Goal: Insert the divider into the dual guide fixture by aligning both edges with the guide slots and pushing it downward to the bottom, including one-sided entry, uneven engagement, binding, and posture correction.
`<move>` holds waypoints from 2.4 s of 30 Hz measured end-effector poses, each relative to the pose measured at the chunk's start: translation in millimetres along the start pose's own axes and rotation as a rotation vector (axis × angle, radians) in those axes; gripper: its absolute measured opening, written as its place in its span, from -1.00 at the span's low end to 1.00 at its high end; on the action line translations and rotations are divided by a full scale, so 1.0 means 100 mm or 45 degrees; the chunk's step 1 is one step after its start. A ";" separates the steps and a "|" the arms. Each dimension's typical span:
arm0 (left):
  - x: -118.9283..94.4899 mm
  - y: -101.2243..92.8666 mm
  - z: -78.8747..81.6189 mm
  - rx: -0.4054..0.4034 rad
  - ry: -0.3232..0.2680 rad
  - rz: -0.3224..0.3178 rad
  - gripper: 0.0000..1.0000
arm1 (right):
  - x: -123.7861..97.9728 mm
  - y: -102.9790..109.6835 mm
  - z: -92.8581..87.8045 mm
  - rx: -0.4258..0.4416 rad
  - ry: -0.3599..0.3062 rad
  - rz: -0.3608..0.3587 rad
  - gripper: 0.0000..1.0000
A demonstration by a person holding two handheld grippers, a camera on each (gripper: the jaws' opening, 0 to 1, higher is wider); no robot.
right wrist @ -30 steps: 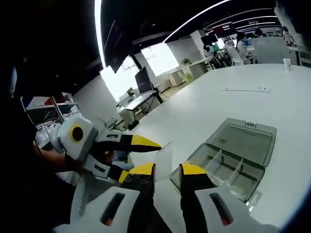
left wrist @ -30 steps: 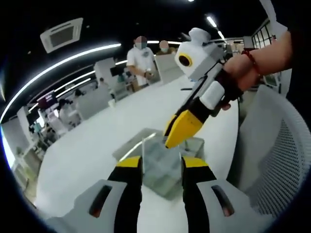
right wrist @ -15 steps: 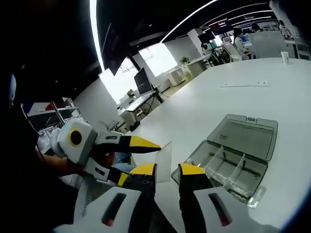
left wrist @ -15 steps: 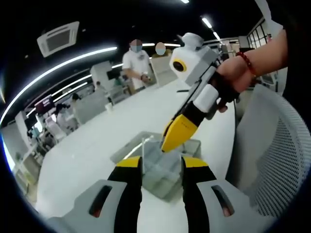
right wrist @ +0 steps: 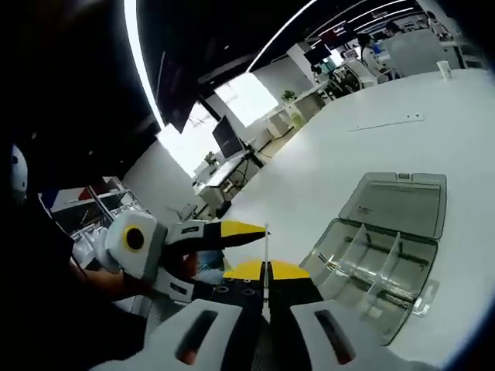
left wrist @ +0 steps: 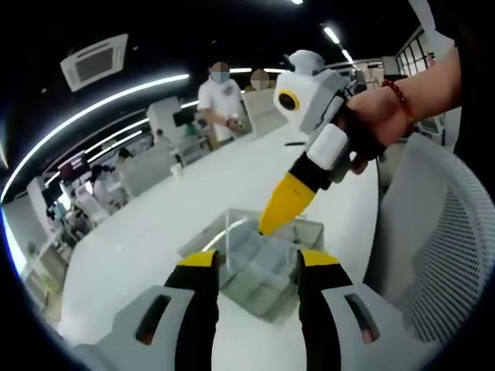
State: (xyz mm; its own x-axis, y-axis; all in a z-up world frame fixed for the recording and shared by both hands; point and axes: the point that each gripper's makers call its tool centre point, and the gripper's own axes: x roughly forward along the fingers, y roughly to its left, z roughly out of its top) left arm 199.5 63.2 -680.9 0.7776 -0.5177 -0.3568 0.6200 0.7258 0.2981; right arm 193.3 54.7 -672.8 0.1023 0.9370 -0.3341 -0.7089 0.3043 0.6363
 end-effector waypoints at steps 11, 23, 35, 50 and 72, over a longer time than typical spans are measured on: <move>-0.01 -0.06 0.00 0.104 0.019 -0.026 -0.35 | 0.03 0.02 -0.07 -0.038 0.043 0.013 -1.00; -0.02 -0.08 -0.04 0.132 0.046 -0.044 -0.35 | 0.04 -0.02 -0.05 -0.028 0.023 0.005 -1.00; -0.02 -0.05 -0.05 0.034 0.039 -0.027 -0.35 | 0.07 0.00 -0.02 -0.085 0.019 -0.022 -1.00; -0.04 -0.04 -0.09 -0.064 0.045 -0.033 -0.35 | 0.10 0.00 0.01 -0.149 0.060 -0.050 -1.00; -0.20 0.19 0.04 -0.173 -0.041 0.030 -0.16 | 0.10 0.07 0.18 -0.310 0.078 -0.130 -1.00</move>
State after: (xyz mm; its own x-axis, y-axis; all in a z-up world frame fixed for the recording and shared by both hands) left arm 196.6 85.4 -664.4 0.7959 -0.5127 -0.3218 0.5835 0.7913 0.1825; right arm 201.7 69.8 -659.5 0.1447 0.8893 -0.4338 -0.8450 0.3392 0.4134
